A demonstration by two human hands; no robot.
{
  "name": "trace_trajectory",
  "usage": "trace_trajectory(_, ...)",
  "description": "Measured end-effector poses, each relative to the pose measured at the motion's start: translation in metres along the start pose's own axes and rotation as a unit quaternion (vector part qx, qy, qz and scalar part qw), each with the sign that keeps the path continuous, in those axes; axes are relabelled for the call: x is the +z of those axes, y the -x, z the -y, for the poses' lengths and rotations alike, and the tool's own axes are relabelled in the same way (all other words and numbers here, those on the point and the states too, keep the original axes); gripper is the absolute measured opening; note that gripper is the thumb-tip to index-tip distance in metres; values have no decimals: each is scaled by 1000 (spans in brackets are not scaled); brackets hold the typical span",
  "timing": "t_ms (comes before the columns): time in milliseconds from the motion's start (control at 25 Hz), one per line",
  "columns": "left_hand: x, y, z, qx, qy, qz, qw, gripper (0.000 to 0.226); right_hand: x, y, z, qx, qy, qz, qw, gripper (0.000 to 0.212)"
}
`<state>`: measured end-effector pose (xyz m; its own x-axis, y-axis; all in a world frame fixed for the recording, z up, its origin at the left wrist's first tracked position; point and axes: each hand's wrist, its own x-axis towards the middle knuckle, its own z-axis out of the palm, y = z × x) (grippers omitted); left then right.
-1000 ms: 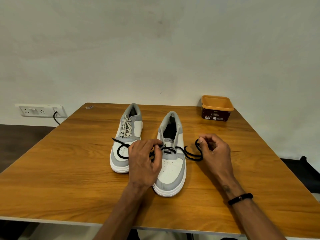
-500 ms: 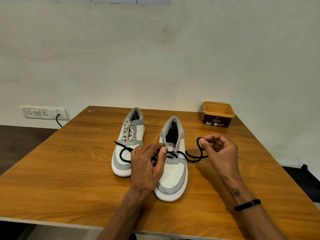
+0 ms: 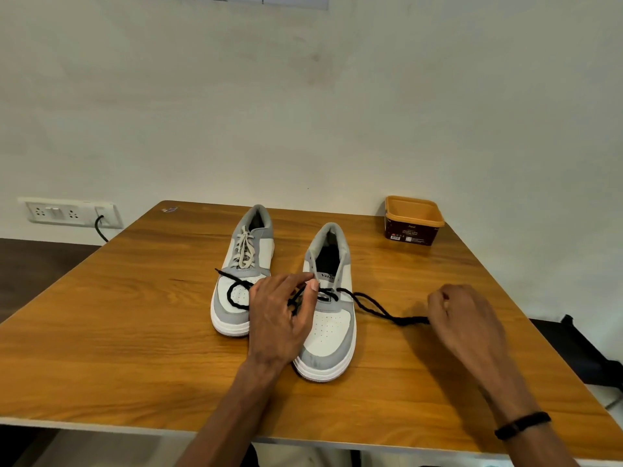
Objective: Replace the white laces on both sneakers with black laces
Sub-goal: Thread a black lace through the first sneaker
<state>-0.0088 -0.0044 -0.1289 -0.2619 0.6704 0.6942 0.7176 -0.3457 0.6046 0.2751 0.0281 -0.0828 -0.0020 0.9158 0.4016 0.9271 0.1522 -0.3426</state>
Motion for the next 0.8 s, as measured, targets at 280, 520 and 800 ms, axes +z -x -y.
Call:
trace_trajectory(280, -1, 0, 3, 1, -7, 2, 1000, 26, 45, -36, 41, -136, -45, 125, 982, 29)
trace_trajectory(520, 0, 1, 4, 7, -11, -5, 1000, 26, 67, -34, 47, -123, -58, 152, 979, 11)
trace_trajectory(800, 2, 1, 5, 13, -8, -17, 1000, 24, 28, -24, 74, -46, -316, -4, 948, 24)
